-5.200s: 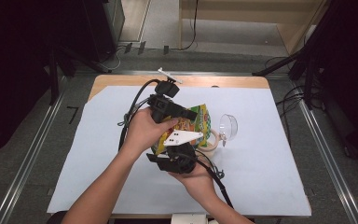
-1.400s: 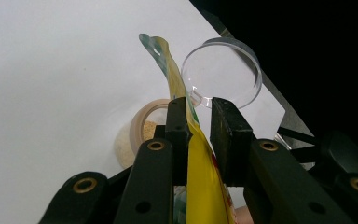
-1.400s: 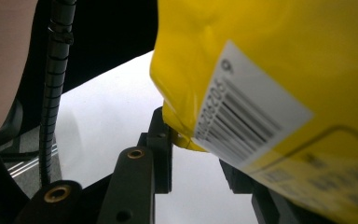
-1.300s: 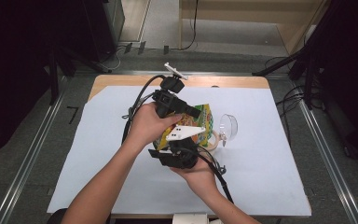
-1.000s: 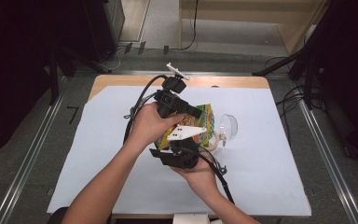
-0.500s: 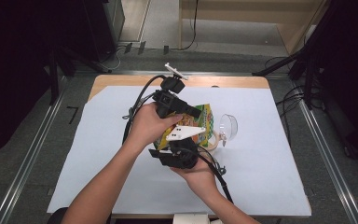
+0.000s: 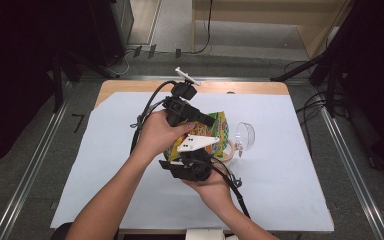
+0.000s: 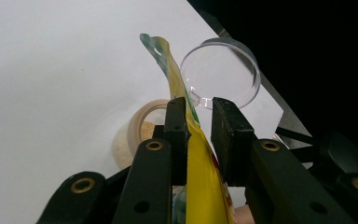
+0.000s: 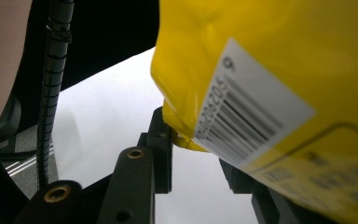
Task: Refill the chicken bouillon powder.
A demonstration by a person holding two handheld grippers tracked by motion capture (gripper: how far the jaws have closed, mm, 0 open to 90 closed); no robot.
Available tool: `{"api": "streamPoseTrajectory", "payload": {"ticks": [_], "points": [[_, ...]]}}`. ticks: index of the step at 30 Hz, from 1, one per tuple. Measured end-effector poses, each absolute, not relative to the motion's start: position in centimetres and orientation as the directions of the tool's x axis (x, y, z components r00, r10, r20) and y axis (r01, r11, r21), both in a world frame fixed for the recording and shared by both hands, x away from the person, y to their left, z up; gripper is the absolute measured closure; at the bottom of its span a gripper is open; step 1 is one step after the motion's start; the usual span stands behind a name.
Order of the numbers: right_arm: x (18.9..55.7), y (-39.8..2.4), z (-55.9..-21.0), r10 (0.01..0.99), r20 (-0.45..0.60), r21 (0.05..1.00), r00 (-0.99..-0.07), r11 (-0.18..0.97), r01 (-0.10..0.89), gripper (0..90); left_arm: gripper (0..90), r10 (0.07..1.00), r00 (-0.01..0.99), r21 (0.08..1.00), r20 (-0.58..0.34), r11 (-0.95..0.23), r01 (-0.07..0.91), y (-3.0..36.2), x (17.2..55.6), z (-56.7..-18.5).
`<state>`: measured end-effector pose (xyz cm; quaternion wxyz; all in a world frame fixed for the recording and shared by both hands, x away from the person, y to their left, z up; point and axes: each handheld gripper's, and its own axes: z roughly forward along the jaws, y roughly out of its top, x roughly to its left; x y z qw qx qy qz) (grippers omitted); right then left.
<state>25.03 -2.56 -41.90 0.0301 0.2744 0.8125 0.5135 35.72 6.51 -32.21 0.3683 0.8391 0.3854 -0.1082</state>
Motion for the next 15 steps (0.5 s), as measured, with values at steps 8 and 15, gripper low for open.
{"api": "streamPoseTrajectory", "payload": {"ticks": [8, 15], "points": [[25.03, -2.58, -42.06, 0.478, 0.227, 0.853, -0.848, 0.324, 0.41, 69.2, 76.8, 0.566, 0.682, 0.538, -0.462, -0.433, 0.723, 6.46, 35.61, -32.23], [25.04, -2.57, -41.75, 0.473, 0.236, 0.851, -0.849, 0.321, 0.416, 69.2, 76.7, 0.558, 0.675, 0.541, -0.483, -0.416, 0.731, 6.82, 35.87, -32.15]]}}
